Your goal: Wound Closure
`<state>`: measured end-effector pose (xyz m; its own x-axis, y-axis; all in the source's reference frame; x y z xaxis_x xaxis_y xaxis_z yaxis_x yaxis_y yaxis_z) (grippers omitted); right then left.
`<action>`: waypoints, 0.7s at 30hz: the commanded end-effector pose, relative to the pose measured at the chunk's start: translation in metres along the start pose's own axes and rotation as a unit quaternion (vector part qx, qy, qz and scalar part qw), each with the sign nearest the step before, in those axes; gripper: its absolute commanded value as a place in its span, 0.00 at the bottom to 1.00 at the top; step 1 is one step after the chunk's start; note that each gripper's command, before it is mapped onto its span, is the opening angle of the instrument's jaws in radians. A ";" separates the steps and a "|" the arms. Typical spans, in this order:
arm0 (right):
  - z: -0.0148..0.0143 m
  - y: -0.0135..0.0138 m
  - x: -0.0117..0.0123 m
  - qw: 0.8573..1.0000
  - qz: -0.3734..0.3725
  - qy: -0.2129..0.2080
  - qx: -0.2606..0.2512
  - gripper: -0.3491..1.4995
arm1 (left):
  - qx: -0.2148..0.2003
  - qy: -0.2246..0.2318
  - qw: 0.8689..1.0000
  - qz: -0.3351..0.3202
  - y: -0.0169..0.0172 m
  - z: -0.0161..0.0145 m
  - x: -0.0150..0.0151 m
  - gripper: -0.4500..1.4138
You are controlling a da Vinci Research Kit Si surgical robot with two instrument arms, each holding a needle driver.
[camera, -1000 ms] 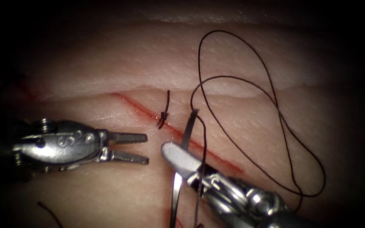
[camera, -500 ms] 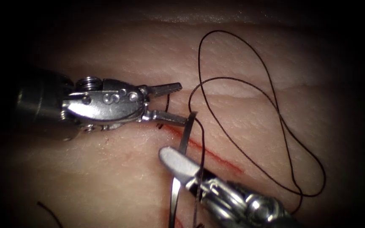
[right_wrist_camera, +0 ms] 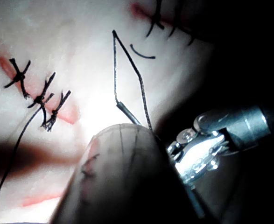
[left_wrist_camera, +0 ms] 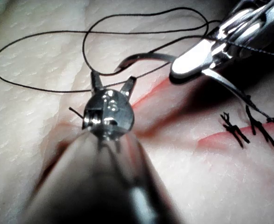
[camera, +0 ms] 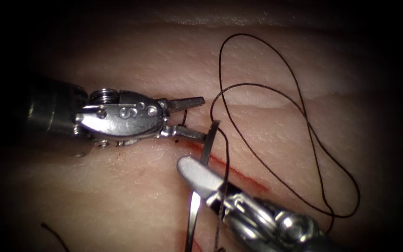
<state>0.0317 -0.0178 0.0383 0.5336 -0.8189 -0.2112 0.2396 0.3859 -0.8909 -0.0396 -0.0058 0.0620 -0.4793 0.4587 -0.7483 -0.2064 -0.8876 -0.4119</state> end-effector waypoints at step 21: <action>0.0011 -0.0001 0.0002 1.000 0.008 0.000 0.001 0.00 | -0.001 0.011 1.000 -0.005 -0.0009 0.0018 0.0010 0.47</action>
<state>0.0319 -0.0180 0.0385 0.5375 -0.8125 -0.2258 0.2355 0.4018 -0.8849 -0.0409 -0.0047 0.0621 -0.4590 0.4706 -0.7535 -0.2132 -0.8817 -0.4208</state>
